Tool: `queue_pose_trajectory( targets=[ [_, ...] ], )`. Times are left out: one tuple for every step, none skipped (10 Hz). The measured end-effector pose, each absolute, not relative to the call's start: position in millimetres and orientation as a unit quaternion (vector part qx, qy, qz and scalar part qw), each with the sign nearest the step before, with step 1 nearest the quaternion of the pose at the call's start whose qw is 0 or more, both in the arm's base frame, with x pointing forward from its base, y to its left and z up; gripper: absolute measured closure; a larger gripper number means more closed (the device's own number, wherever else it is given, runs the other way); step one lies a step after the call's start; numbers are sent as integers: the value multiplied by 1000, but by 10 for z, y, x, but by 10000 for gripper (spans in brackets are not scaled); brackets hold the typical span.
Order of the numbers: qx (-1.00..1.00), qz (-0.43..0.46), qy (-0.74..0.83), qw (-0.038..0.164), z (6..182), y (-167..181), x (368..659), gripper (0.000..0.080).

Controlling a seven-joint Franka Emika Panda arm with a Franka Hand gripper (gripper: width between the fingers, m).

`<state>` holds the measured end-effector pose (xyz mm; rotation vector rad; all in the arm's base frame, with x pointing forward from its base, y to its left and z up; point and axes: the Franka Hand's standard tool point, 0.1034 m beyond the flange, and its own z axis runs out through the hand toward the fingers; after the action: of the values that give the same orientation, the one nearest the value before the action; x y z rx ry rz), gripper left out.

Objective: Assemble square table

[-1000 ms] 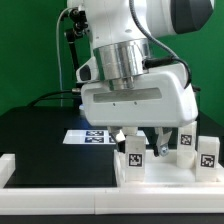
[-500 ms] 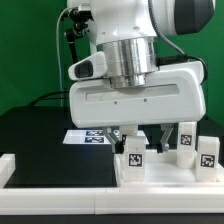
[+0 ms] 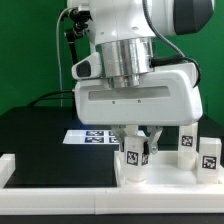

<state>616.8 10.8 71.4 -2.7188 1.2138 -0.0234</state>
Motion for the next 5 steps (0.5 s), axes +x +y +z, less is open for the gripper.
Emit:
queue_pose_trajectory(
  targets=[
    [-869,4,487,85,719,100,6166,506],
    [-806,29,583,95,718,97,6143,506],
    [-738,46,663,118,714,97,6153,506],
    [-678,61,718,146,710,61,6177,506],
    [-669,63,726,145,707,64,6173,506]
  ],
)
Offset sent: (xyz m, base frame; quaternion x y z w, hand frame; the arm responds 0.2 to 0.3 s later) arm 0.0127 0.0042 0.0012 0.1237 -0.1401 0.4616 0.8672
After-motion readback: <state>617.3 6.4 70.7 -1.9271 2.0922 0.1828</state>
